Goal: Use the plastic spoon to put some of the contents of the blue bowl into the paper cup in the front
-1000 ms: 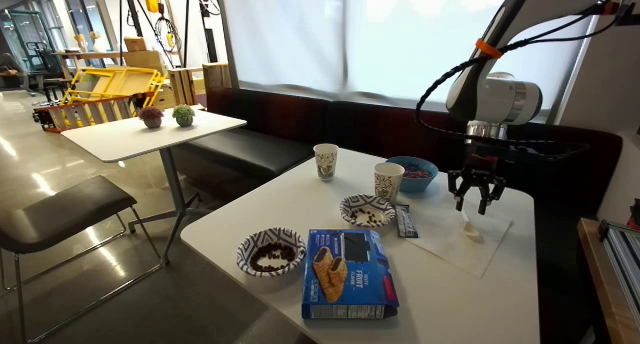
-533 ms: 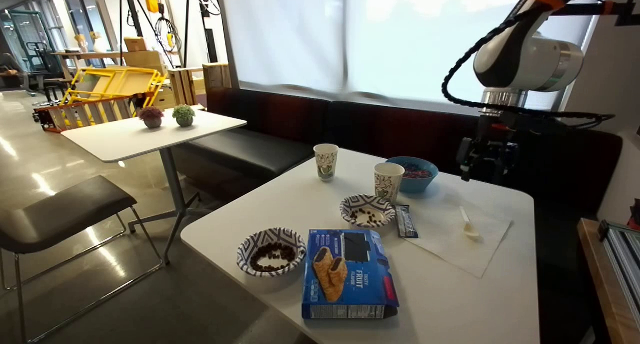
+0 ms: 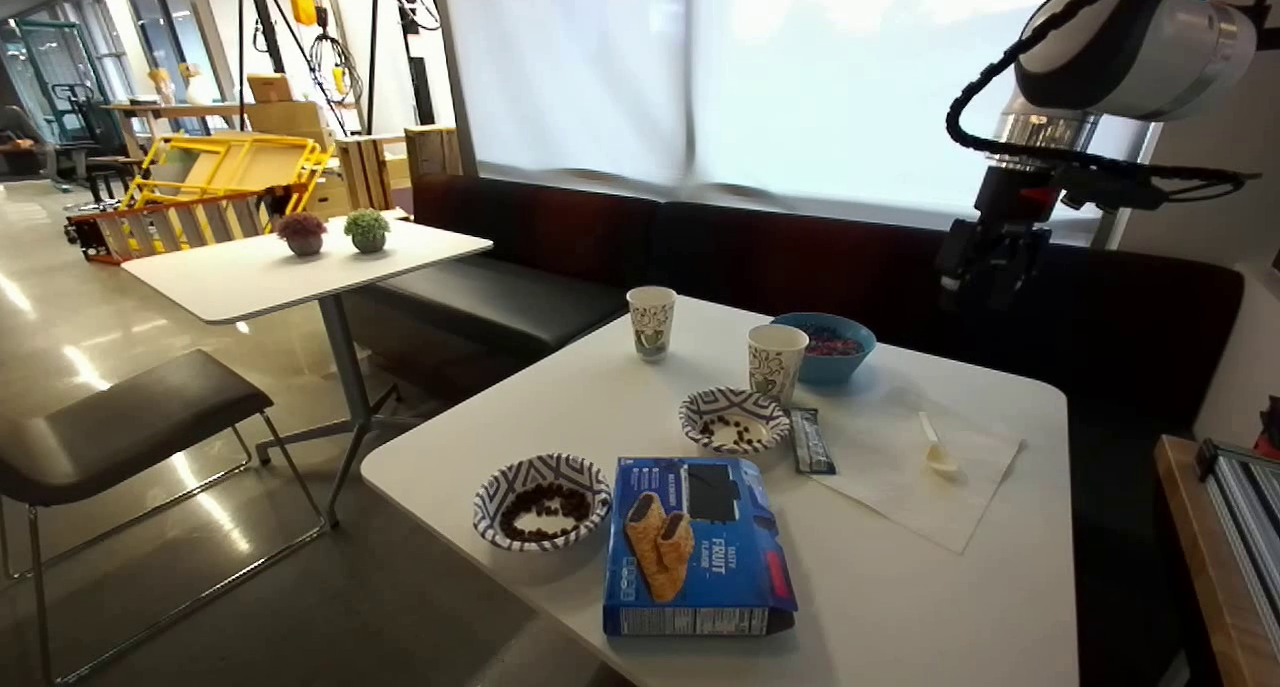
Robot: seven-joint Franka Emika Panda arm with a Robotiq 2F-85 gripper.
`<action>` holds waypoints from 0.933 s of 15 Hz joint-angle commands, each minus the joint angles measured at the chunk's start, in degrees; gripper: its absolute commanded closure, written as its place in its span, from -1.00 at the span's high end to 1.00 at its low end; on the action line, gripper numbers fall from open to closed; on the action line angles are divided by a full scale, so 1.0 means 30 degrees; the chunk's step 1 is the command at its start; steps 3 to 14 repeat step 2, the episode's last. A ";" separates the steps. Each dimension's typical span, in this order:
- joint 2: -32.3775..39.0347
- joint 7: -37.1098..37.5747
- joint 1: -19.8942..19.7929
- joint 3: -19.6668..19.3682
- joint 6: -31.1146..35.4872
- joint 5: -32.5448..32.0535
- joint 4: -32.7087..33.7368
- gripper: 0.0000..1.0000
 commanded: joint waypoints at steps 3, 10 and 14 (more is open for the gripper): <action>0.0129 0.0187 0.0531 -0.0524 -0.0030 -0.0238 -0.0002 1.00; 0.0129 0.0187 0.0531 -0.0524 -0.0030 -0.0238 -0.0002 1.00; 0.0129 0.0187 0.0531 -0.0524 -0.0030 -0.0238 -0.0002 1.00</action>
